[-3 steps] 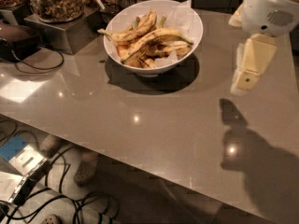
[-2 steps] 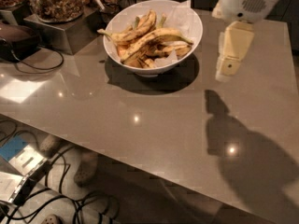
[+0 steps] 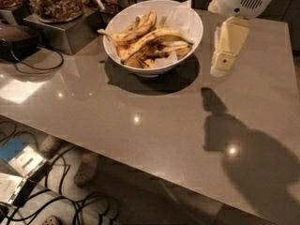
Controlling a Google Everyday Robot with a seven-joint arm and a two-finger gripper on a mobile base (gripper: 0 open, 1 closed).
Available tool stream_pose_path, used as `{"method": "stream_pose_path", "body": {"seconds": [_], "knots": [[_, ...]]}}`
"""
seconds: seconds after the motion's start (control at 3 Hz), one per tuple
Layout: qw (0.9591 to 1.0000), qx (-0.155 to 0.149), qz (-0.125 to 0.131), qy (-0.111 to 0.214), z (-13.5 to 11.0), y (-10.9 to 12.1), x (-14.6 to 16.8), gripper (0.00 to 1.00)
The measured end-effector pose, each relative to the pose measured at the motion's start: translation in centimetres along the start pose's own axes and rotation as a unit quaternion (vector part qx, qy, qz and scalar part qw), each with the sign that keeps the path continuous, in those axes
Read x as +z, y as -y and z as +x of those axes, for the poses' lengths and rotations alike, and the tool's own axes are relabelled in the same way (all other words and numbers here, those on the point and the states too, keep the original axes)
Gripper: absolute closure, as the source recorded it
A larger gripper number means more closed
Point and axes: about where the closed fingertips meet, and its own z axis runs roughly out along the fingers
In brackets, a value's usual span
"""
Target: Pick banana from white bowl
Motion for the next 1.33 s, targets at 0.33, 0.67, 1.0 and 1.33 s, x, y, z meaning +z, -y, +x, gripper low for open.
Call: {"method": "stream_pose_path", "body": {"seconds": [0.33,0.67,1.0,1.33], "knots": [[0.9998,-0.009,-0.015,0.013,-1.9,2.4,0.9,0.00],[0.9989,-0.035,0.003,0.032,-6.1,6.8,1.1,0.00],[0.9975,-0.037,0.032,0.052,-7.5,8.4,0.1,0.00],[0.9965,-0.033,0.015,0.075,-7.7,8.7,1.5,0.00]]}}
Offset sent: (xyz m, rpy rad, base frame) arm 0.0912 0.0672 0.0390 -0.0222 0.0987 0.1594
